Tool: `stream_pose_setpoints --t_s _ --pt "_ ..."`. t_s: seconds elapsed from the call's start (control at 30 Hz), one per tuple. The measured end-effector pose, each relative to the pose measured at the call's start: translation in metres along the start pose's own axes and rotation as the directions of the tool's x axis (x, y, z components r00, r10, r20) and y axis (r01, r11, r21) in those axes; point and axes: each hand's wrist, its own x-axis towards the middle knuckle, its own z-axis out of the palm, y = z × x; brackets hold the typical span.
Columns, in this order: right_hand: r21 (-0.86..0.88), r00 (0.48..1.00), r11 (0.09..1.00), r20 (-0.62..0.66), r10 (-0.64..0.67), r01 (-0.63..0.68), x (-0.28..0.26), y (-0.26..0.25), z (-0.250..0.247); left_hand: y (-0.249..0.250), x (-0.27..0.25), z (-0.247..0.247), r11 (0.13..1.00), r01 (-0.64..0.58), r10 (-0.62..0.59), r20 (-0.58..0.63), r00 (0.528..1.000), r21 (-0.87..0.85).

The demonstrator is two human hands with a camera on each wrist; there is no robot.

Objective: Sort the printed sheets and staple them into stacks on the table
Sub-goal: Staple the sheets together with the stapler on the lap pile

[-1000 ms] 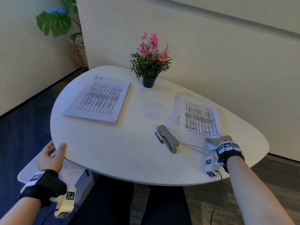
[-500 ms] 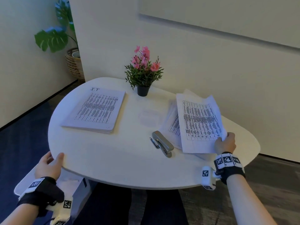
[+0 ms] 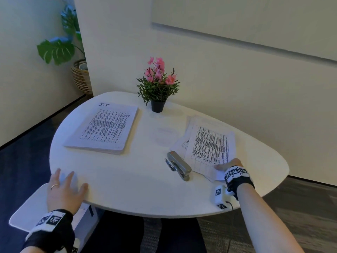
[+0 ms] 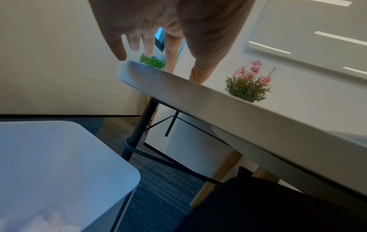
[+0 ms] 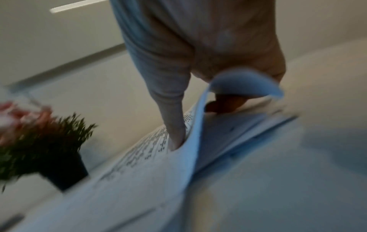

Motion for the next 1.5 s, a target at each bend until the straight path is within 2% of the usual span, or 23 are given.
stream_pose_setpoints --t_s 0.03,0.1,0.23,0.37,0.53,0.63,0.73,0.83,0.97,1.03,1.13,1.2,1.27,1.33,1.37,1.5 --pt "0.065 1.000 0.998 0.004 -0.022 0.021 0.000 -0.001 0.000 -0.001 0.003 0.003 0.998 -0.047 0.046 0.044 0.998 0.029" --pt "0.087 0.999 0.995 -0.011 -0.037 0.038 0.002 -0.003 0.002 0.002 0.005 0.004 0.994 -0.095 0.086 0.141 0.986 0.062" --pt "-0.066 0.978 0.997 -0.201 -0.051 0.038 0.004 -0.001 0.011 0.002 0.004 0.000 0.980 -0.109 0.075 0.198 0.977 0.165" --pt "0.122 0.965 0.991 -0.263 -0.015 0.049 0.006 0.016 0.016 -0.003 0.001 -0.005 0.983 -0.129 0.097 0.229 0.969 0.132" --pt "0.355 0.964 0.935 -0.244 0.103 -0.010 0.000 0.033 0.007 -0.005 -0.003 -0.002 0.984 -0.154 0.134 0.195 0.972 0.088" --pt "0.379 0.973 0.925 -0.208 0.100 -0.014 -0.004 0.032 -0.007 -0.004 -0.002 -0.003 0.986 -0.149 0.134 0.190 0.973 0.068" --pt "0.340 0.953 0.932 -0.302 -0.016 0.124 -0.013 0.024 -0.019 -0.001 -0.002 -0.006 0.989 -0.133 0.119 0.196 0.973 0.062" --pt "0.319 0.886 0.886 -0.426 -0.182 0.336 -0.034 0.008 -0.034 0.007 0.000 -0.011 0.992 -0.106 0.087 0.223 0.971 0.074" --pt "0.277 0.734 0.759 -0.577 -0.359 0.589 -0.085 -0.018 -0.051 0.041 0.001 -0.023 0.992 -0.122 0.126 0.202 0.971 -0.030" --pt "0.355 0.699 0.653 -0.599 -0.391 0.669 -0.111 -0.030 -0.054 0.064 -0.002 -0.030 0.978 -0.187 0.200 0.159 0.967 -0.095" --pt "0.498 0.680 0.469 -0.595 -0.428 0.730 -0.142 -0.044 -0.047 0.100 -0.006 -0.036 0.937 -0.244 0.276 0.101 0.956 -0.251" --pt "0.599 0.717 0.399 -0.535 -0.446 0.695 -0.157 -0.048 -0.035 0.123 -0.011 -0.042 0.899 -0.196 0.258 0.111 0.960 -0.392" --pt "0.679 0.746 0.365 -0.423 -0.514 0.637 -0.168 -0.048 -0.019 0.143 -0.016 -0.049 0.812 -0.084 0.230 0.183 0.956 -0.577" --pt "0.731 0.746 0.362 -0.296 -0.596 0.579 -0.175 -0.045 0.000 0.158 -0.020 -0.055 0.683 0.023 0.234 0.248 0.940 -0.730" --pt "0.745 0.740 0.375 -0.231 -0.631 0.552 -0.178 -0.043 0.008 0.165 -0.023 -0.059 0.652 0.050 0.233 0.263 0.936 -0.756" --pt "0.720 0.717 0.478 -0.039 -0.696 0.503 -0.183 -0.039 0.030 0.172 -0.028 -0.067 0.641 0.066 0.184 0.237 0.954 -0.765"
